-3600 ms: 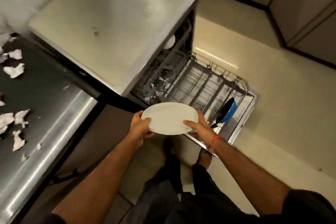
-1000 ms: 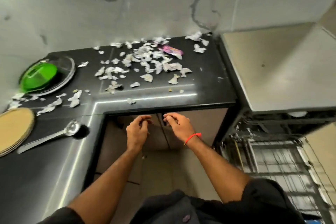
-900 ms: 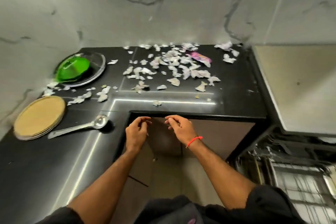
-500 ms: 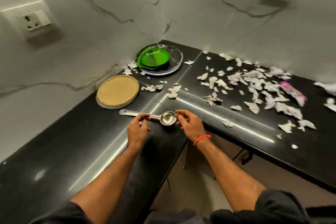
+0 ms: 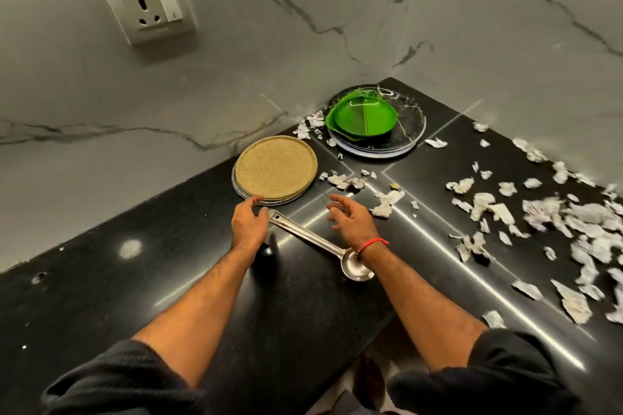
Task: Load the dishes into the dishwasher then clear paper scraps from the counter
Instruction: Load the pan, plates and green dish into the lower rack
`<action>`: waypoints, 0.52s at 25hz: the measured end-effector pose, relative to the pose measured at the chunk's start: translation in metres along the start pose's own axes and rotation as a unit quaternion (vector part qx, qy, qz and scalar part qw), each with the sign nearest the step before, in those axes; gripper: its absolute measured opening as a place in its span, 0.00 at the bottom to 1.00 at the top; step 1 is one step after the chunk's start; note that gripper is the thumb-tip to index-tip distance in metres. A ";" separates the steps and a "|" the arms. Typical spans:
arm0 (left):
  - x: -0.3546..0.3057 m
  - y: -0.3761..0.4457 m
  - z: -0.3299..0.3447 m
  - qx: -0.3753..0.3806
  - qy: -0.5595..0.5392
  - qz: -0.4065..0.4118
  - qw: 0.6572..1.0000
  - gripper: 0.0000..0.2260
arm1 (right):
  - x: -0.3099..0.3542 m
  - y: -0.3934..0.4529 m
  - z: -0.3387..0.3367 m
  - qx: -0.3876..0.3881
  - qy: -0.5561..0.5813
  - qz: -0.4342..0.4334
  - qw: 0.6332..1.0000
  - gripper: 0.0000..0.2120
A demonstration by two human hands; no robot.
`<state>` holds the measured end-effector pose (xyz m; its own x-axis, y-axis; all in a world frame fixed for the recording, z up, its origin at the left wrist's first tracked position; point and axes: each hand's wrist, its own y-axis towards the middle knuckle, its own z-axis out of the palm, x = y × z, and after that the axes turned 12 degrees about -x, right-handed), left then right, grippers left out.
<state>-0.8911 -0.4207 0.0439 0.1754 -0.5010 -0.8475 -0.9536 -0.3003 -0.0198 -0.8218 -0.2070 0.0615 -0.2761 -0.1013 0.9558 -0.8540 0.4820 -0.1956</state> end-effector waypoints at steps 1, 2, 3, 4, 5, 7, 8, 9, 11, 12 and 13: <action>-0.003 0.008 0.007 0.006 0.046 0.034 0.998 0.16 | -0.001 0.012 0.004 0.018 -0.013 0.003 1.000 0.18; -0.008 0.014 0.014 0.013 0.093 0.071 0.993 0.17 | -0.005 0.026 0.008 0.038 -0.025 0.008 0.999 0.20; -0.014 0.018 0.022 0.024 0.144 0.099 0.984 0.17 | -0.007 0.037 0.010 0.055 -0.040 0.012 0.998 0.21; -0.021 0.018 0.029 0.035 0.195 0.118 0.973 0.18 | -0.012 0.048 0.010 0.065 -0.054 0.016 0.996 0.23; -0.024 0.020 0.038 0.044 0.237 0.134 0.961 0.18 | -0.017 0.057 0.010 0.071 -0.070 0.024 0.995 0.25; -0.029 0.019 0.052 0.041 0.304 0.163 0.938 0.15 | -0.024 0.070 0.006 0.080 -0.066 0.062 0.993 0.28; -0.031 0.019 0.056 0.026 0.324 0.174 0.929 0.13 | -0.024 0.074 0.006 0.086 -0.050 0.086 0.991 0.27; -0.031 0.018 0.058 0.009 0.334 0.184 0.924 0.11 | -0.023 0.077 0.006 0.091 -0.034 0.105 0.990 0.27; -0.032 0.015 0.059 -0.007 0.336 0.213 0.917 0.09 | -0.018 0.080 0.007 0.091 -0.013 0.119 0.989 0.26; -0.031 0.014 0.056 -0.012 0.333 0.237 0.913 0.09 | -0.015 0.081 0.008 0.087 0.000 0.125 0.988 0.27; -0.030 0.013 0.053 -0.025 0.325 0.260 0.909 0.08 | -0.012 0.081 0.010 0.082 0.012 0.136 0.987 0.28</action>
<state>-0.9220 -0.3668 0.0408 -0.1723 -0.9544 -0.2439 -0.9398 0.0851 0.3311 -0.8916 -0.1754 0.0318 -0.4958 0.0337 0.8678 -0.8103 0.3417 -0.4762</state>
